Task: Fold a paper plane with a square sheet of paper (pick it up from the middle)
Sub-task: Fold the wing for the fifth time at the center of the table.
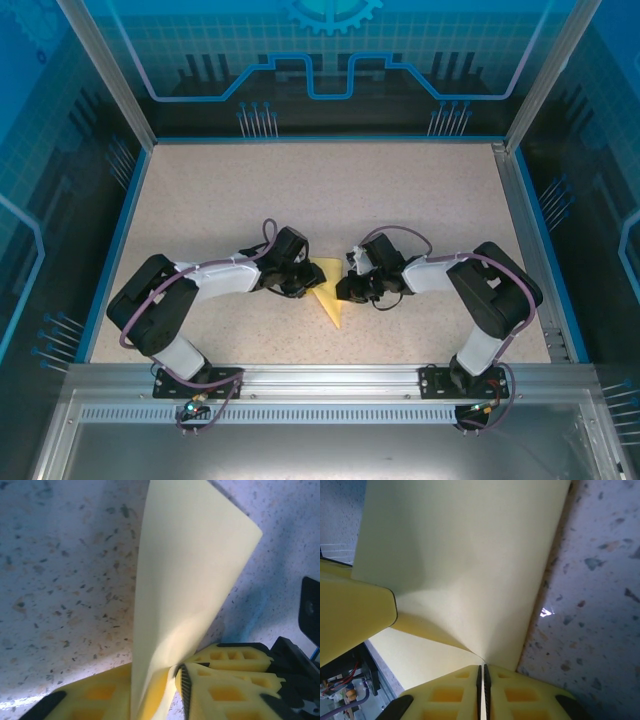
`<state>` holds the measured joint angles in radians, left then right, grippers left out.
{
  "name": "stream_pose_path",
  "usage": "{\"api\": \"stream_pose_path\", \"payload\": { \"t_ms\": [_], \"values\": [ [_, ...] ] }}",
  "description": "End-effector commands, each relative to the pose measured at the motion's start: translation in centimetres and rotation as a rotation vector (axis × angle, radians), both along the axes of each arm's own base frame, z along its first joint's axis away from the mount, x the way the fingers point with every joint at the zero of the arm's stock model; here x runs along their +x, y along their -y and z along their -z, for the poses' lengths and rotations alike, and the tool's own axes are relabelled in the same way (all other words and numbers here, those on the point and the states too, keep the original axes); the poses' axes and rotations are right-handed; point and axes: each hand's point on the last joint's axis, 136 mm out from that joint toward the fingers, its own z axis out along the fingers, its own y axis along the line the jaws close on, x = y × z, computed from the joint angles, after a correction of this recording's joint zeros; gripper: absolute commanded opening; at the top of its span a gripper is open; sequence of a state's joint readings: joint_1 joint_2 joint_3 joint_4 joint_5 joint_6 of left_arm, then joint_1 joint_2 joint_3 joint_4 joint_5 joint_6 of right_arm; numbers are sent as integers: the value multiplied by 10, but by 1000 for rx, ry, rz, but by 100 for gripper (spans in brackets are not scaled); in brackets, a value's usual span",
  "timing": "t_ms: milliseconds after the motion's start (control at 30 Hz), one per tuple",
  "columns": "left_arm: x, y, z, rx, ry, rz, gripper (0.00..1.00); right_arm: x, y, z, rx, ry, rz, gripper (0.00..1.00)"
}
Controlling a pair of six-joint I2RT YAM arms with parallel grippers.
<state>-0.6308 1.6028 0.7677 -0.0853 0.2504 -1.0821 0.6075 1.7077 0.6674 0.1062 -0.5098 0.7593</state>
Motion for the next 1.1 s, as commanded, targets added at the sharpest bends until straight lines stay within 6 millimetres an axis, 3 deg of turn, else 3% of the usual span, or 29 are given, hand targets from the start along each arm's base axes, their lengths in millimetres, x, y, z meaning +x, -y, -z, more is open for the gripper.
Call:
{"api": "stream_pose_path", "payload": {
  "t_ms": [0,333,567,733,900,1067],
  "values": [
    [1,3,-5,-23,9,19,23,-5,25,24,-123,-30,50,14],
    [6,1,-11,4,43,31,7,2,30,-18,-232,175,28,28],
    [8,1,-14,10,44,25,6,-6,34,-40,-345,395,-3,30],
    [9,2,-15,10,41,29,6,-20,15,-50,-387,645,-147,37],
    [9,3,-16,8,38,34,6,-38,-12,-48,-459,865,-328,39],
    [9,3,-16,8,34,34,6,-36,-21,-40,-538,890,-347,40]
  ]
}}
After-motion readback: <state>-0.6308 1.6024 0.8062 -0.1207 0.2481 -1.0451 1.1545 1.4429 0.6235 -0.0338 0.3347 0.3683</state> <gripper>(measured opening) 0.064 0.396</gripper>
